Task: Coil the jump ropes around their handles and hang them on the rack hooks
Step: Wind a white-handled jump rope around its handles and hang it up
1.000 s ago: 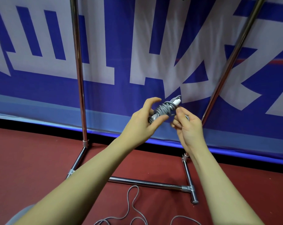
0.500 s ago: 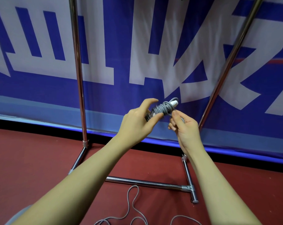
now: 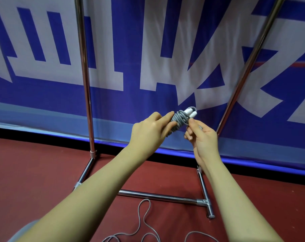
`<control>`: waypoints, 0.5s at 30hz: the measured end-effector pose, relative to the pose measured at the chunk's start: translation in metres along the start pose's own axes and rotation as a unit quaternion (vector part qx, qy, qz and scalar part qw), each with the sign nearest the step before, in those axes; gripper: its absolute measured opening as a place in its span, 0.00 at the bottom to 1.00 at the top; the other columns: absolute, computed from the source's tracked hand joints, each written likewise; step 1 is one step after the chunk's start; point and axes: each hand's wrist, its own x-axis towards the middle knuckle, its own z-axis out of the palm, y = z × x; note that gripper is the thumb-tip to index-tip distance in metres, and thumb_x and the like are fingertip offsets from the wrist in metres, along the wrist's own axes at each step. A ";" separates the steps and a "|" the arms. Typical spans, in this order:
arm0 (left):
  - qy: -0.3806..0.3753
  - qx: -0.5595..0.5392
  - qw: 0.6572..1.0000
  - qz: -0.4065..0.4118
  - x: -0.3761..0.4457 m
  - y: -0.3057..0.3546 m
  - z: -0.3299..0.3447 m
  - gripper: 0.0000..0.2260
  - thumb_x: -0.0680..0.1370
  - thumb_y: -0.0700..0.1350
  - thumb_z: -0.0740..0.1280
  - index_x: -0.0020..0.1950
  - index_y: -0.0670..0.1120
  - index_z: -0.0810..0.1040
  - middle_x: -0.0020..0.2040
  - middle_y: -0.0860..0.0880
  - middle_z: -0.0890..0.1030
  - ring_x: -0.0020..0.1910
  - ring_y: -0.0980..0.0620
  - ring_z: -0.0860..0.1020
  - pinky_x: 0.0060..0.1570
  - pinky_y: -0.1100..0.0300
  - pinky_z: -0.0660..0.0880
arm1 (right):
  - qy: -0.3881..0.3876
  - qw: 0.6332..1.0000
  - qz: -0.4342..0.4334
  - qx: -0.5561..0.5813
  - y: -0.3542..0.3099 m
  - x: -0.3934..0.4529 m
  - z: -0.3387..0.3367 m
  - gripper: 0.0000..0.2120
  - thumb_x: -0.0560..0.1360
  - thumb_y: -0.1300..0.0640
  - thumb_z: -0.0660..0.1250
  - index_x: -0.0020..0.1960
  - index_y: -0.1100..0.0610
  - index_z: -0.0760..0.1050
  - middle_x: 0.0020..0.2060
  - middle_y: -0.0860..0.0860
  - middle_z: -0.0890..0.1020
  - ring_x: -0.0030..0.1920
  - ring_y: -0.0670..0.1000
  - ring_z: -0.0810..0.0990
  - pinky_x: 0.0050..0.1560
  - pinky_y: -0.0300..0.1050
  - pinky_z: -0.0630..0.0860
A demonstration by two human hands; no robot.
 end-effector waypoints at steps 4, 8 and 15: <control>0.080 0.056 0.993 0.068 -0.003 0.008 0.007 0.22 0.76 0.56 0.60 0.61 0.43 0.81 0.36 0.46 0.75 0.24 0.50 0.68 0.23 0.65 0.57 | 0.017 1.000 -0.013 0.000 -0.005 -0.001 0.006 0.13 0.79 0.60 0.64 0.35 0.59 0.73 0.25 0.49 0.65 0.27 0.47 0.62 0.32 0.40 0.65; 0.076 0.114 0.985 0.108 0.004 0.001 0.008 0.33 0.61 0.52 0.81 0.61 0.39 0.80 0.38 0.43 0.75 0.28 0.45 0.72 0.26 0.62 0.60 | 0.003 1.000 -0.001 0.003 -0.008 -0.001 0.008 0.13 0.79 0.59 0.63 0.36 0.59 0.71 0.25 0.48 0.62 0.27 0.47 0.59 0.32 0.40 0.64; 0.157 0.219 0.944 0.191 0.012 -0.006 0.008 0.23 0.76 0.50 0.66 0.70 0.47 0.72 0.40 0.44 0.76 0.35 0.44 0.72 0.31 0.56 0.62 | -0.002 0.999 0.011 0.051 -0.014 -0.002 0.012 0.10 0.79 0.60 0.63 0.41 0.61 0.77 0.26 0.47 0.63 0.27 0.45 0.60 0.30 0.37 0.63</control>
